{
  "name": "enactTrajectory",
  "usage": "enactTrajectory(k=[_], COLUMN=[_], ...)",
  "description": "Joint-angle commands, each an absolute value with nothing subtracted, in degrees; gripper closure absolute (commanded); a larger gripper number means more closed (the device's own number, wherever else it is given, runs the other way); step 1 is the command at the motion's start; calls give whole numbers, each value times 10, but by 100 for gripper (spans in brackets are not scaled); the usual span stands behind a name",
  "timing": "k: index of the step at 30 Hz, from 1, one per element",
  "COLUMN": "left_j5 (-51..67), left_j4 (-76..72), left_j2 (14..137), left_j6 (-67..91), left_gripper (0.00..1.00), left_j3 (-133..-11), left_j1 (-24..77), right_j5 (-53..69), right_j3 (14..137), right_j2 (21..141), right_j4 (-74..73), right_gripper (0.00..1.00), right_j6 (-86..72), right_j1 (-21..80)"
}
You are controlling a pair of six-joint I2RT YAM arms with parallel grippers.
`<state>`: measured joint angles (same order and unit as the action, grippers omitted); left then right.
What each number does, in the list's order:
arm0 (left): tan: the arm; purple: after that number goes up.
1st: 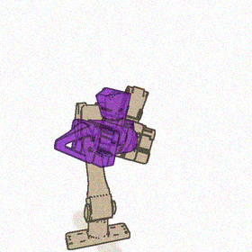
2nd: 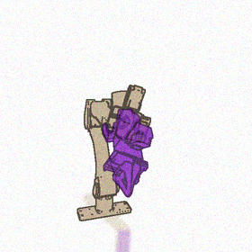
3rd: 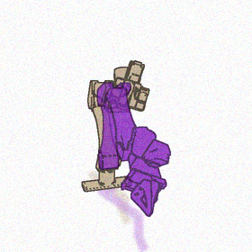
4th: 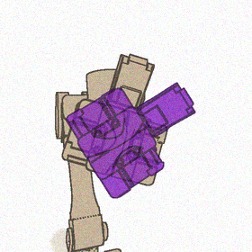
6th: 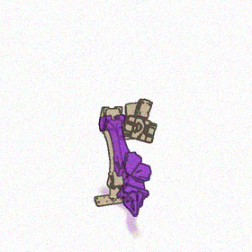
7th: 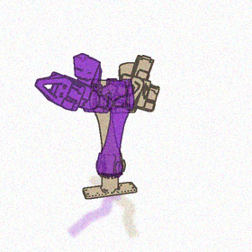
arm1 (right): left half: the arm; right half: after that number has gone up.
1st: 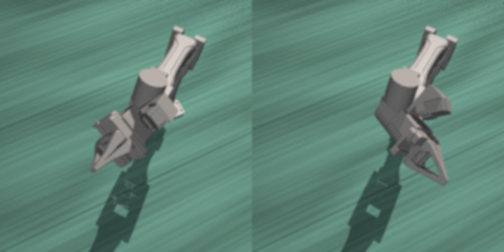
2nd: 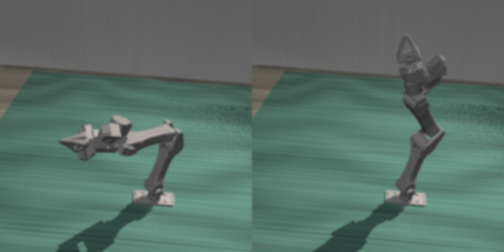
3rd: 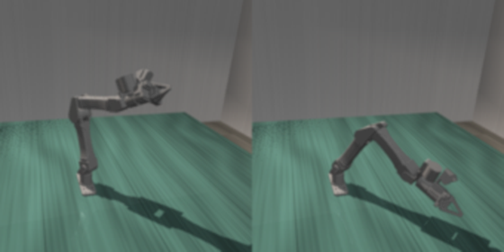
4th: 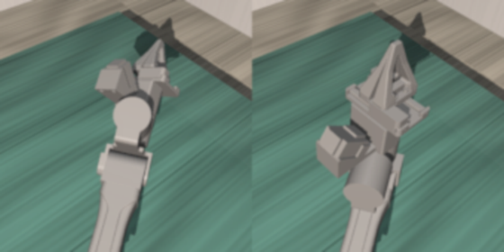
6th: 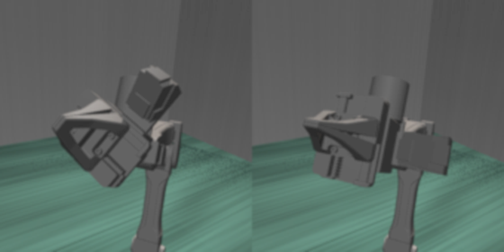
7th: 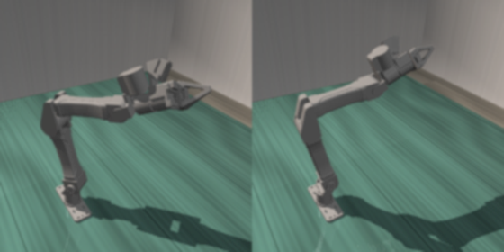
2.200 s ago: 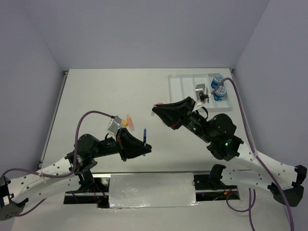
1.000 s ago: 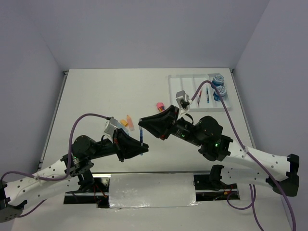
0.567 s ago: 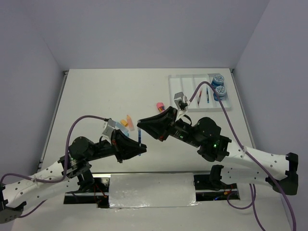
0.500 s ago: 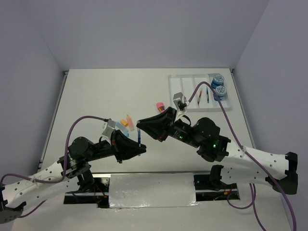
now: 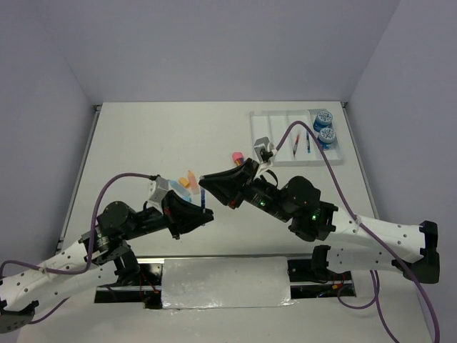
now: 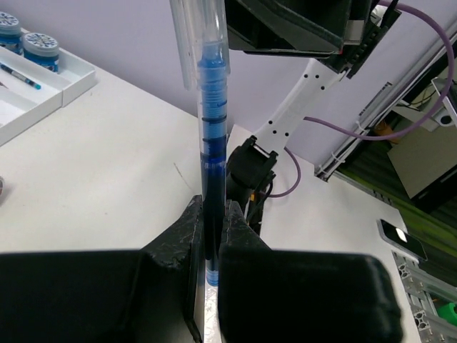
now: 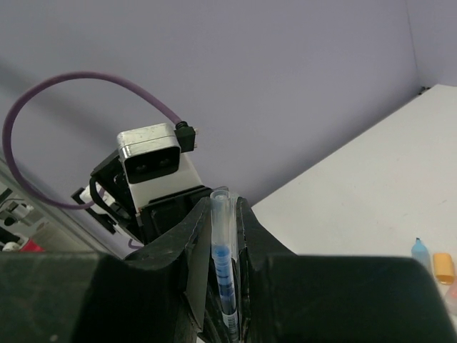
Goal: Sort the stationery into containers
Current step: Close the pen cap on the pen.
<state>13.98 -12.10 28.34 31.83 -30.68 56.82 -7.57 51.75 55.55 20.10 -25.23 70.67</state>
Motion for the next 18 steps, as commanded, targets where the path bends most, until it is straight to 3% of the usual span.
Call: enactTrajectory(k=[1,18], left_j5=[104,40], left_j4=[-192,-146], left_j2=[261,272], left_j6=[296,236], left_gripper=[100,100], left_j3=[-330,-393], left_j1=[570,570], right_j5=[-82,-103], right_j3=[512,496], right_j2=[558,590], right_j4=[135,105], right_gripper=[100,100], right_j6=[-265,-267], right_j1=[717,762])
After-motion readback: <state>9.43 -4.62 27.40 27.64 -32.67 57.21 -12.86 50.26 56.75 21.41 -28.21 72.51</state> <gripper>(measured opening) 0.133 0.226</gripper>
